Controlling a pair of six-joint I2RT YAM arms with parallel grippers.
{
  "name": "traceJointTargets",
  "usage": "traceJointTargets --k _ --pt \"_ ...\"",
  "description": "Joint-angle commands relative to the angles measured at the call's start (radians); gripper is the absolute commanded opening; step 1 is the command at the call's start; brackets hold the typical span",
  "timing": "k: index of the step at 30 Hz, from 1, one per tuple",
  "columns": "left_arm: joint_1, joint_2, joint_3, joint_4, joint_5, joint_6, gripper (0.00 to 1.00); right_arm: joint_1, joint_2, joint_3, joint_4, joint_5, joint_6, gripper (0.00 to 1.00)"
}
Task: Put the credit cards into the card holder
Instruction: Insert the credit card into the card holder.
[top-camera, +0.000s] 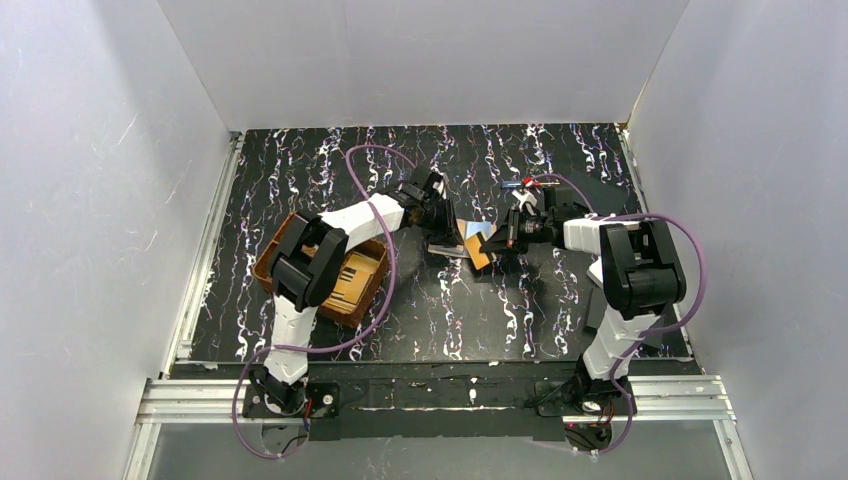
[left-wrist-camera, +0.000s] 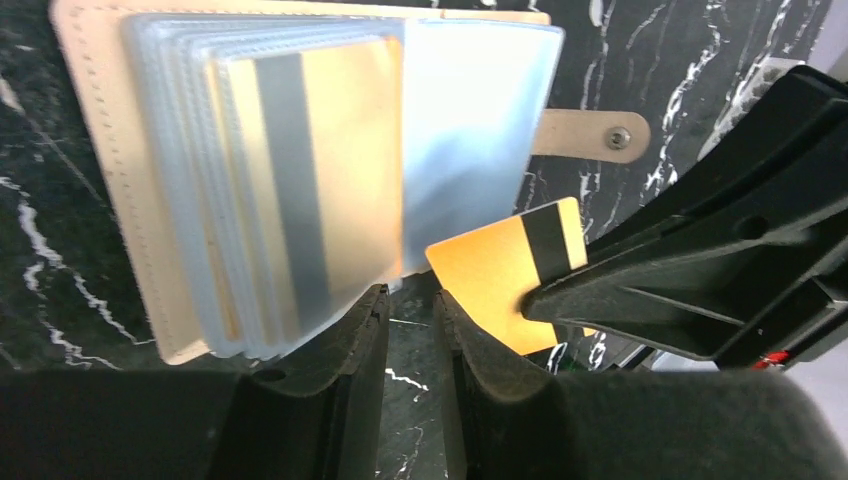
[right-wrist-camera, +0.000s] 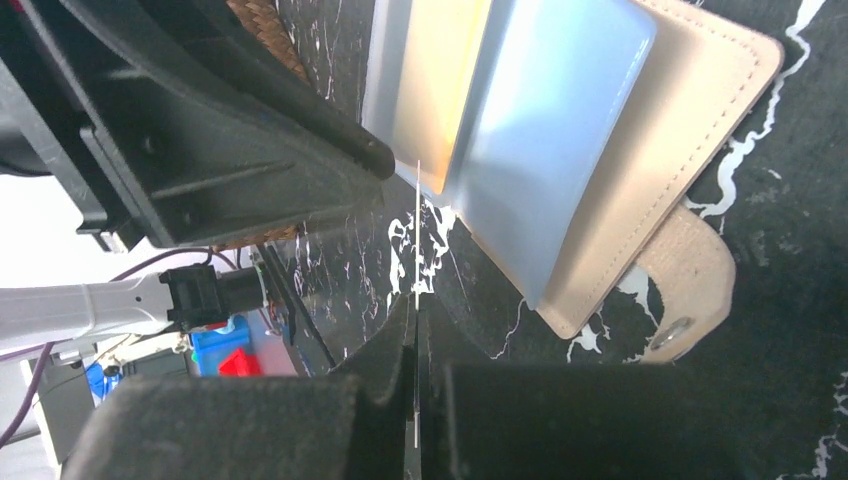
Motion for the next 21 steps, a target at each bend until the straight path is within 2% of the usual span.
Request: traceJointTargets --k 1,9,21 --pt "0.012 -0.002 0.052 -0.053 -0.025 0.048 0.21 -0.008 0.025 0.032 0.08 -0.044 0.017 0.01" --pt "0.027 0.035 0.043 -0.075 -0.055 0.018 0.16 -0.008 0.069 0.046 0.11 -0.06 0.036 0.01" --pt "0.034 0.035 0.002 -0.082 -0.07 0.002 0.13 -0.009 0.11 0.054 0.117 -0.047 0.053 0.01"
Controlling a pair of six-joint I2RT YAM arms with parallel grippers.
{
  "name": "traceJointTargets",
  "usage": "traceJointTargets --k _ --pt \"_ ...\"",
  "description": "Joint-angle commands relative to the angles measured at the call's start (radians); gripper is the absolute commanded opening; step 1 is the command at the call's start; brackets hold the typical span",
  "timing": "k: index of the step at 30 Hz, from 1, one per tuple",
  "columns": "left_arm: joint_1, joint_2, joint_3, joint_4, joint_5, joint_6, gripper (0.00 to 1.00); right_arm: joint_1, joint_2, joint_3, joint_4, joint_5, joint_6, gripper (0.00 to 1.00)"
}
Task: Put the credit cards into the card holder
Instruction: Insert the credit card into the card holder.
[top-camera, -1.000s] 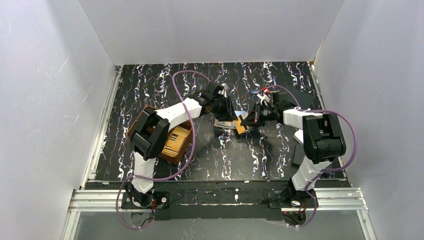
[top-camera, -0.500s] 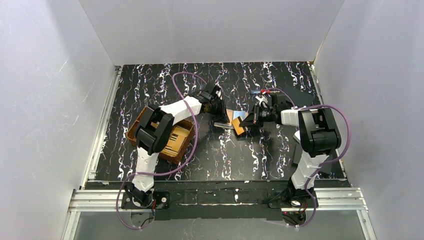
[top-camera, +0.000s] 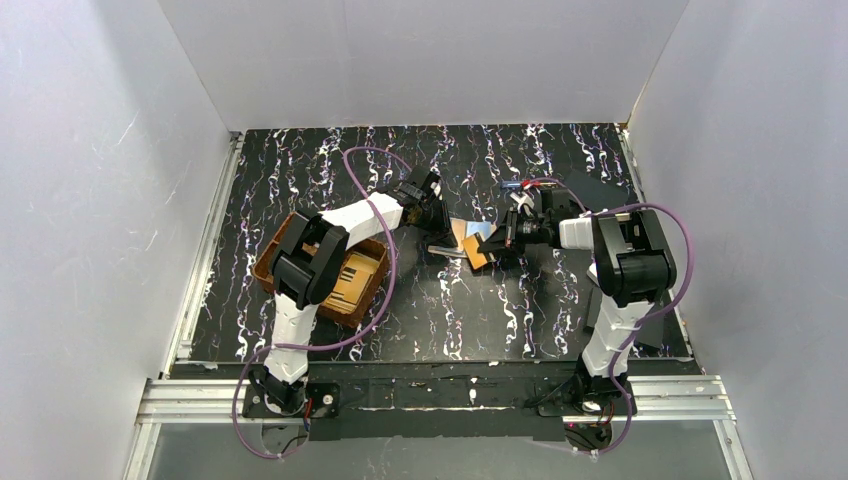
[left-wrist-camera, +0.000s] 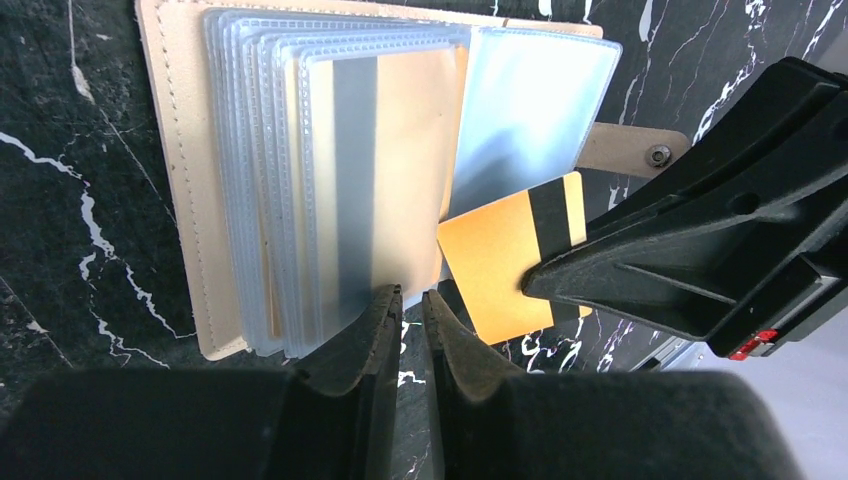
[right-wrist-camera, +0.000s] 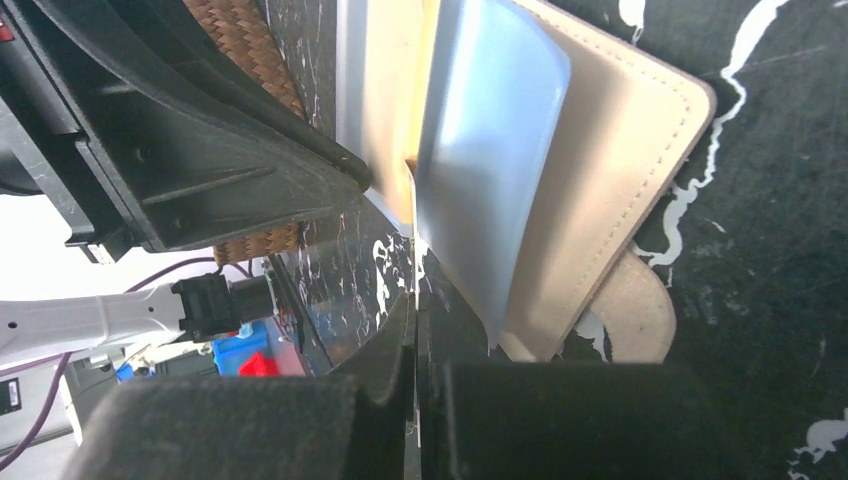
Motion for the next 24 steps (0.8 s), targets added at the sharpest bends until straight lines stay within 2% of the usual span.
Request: traceJointTargets --k 1,24 --pt "0.009 0.002 -0.022 -0.038 -0.037 0.009 0.13 -0.005 0.013 0.037 0.023 -0.012 0.0 0.01" --pt "0.016 -0.01 -0.045 -0.017 -0.022 -0.004 0.11 -0.006 0.045 0.083 -0.012 0.046 0.009 0.01"
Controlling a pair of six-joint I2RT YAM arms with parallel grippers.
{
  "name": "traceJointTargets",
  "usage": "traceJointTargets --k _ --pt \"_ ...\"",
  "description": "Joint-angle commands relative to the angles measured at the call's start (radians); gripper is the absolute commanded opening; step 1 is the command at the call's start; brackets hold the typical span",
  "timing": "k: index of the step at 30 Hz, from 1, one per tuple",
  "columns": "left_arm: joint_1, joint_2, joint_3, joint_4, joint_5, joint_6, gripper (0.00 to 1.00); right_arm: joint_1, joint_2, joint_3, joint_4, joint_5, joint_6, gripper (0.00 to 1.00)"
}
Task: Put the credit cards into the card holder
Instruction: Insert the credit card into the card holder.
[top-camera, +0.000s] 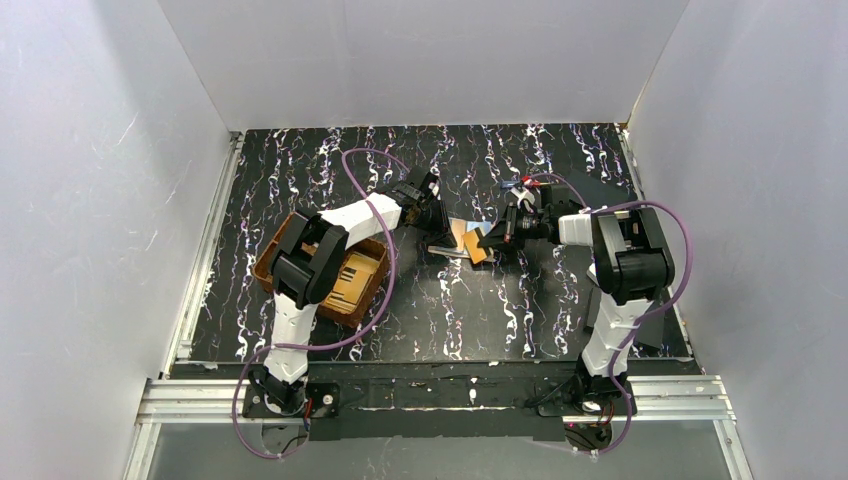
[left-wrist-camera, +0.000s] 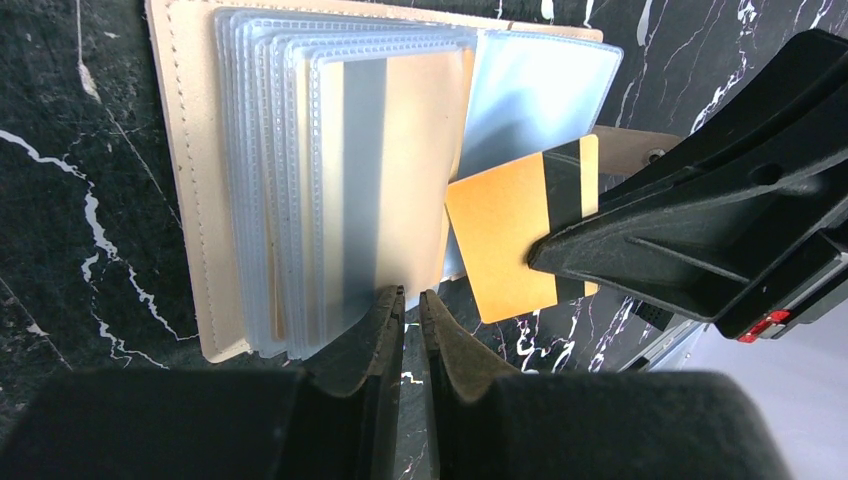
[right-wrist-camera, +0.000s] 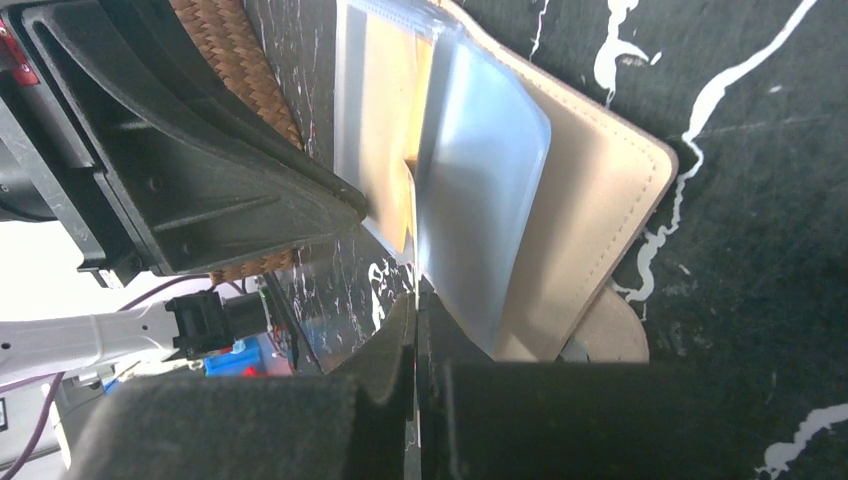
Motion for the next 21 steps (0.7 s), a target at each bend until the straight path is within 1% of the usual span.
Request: traceJointTargets --k 1,7,12,17,21 --pt "0.008 -0.009 -0.029 -0.036 -0.034 0.011 0.11 -0.005 0.028 0.049 0.0 0.017 0.008 0.01" --pt "0.008 -0.006 -0.029 -0.035 -0.03 0.01 0.1 0.012 0.054 0.069 0.021 0.014 0.036 0.01" --pt "0.008 -0.004 -0.027 -0.037 -0.03 0.014 0.09 0.034 0.075 0.084 0.085 -0.004 0.082 0.01" --pt "0.008 -0.002 -0.025 -0.042 -0.028 0.023 0.09 0.04 0.095 0.06 0.23 -0.018 0.177 0.01" --pt "0.01 -0.001 -0.008 -0.054 -0.013 0.033 0.1 0.042 0.116 0.015 0.419 0.001 0.294 0.01"
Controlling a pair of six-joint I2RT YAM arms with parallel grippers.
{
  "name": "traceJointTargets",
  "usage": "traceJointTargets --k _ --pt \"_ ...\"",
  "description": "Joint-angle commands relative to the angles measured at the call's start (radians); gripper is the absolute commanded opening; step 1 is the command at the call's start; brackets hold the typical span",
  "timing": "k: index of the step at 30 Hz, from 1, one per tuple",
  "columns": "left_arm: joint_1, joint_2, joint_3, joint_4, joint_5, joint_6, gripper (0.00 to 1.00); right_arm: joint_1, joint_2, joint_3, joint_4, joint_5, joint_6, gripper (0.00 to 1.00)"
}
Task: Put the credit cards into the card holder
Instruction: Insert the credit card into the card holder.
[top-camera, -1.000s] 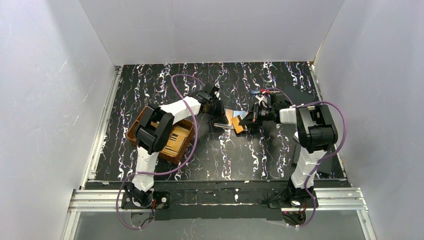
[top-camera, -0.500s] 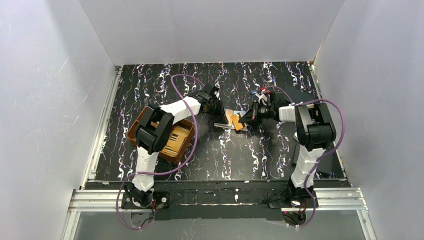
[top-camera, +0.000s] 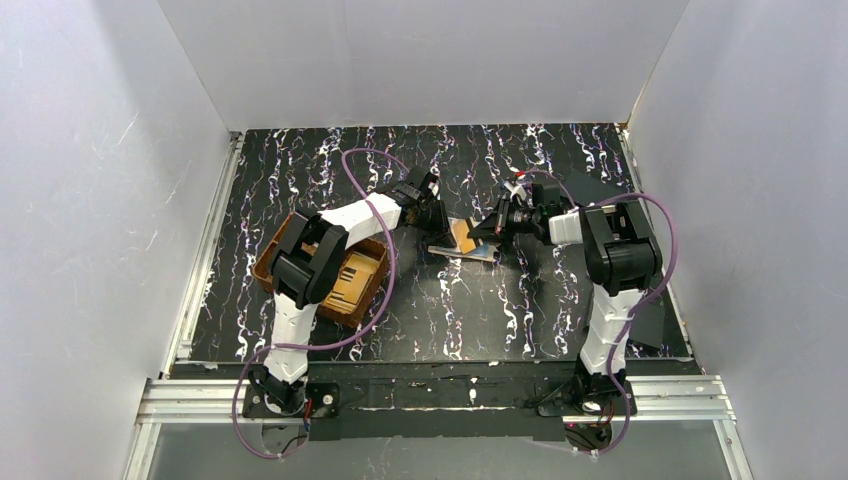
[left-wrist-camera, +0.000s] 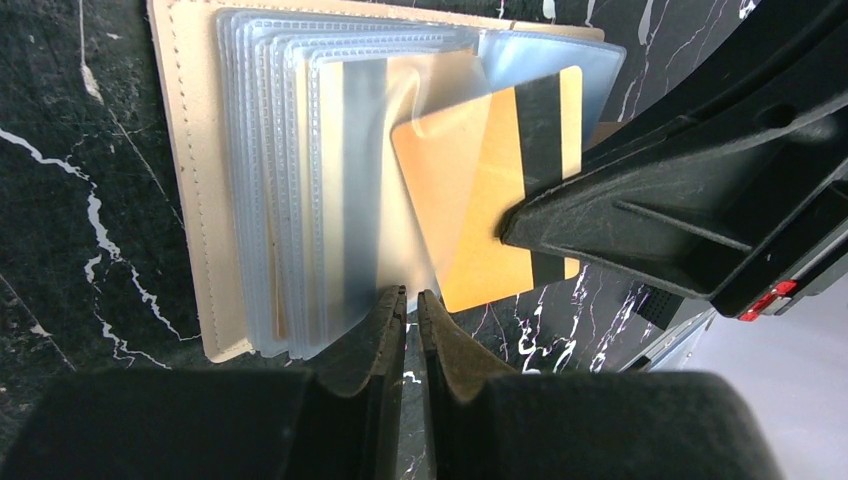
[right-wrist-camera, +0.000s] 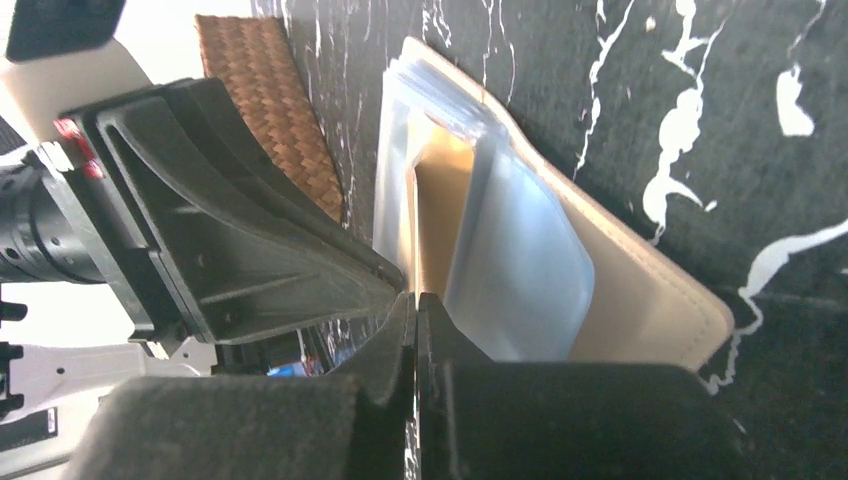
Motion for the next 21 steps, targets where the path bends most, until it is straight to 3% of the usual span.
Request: traceJointTargets --k 1,10,21 --pt "0.01 -0.001 -0.002 -0.057 -0.012 0.035 0.1 0.005 0.038 -0.04 0.271 0.019 0.155 0.01" --pt "0.02 -0.022 -0.001 -0.064 0.015 0.038 0.13 0.005 0.068 -0.091 0.454 0.079 0.223 0.01" --pt "0.022 -0.014 -0.018 -0.033 0.038 0.012 0.13 0.014 0.094 -0.106 0.522 0.089 0.24 0.01"
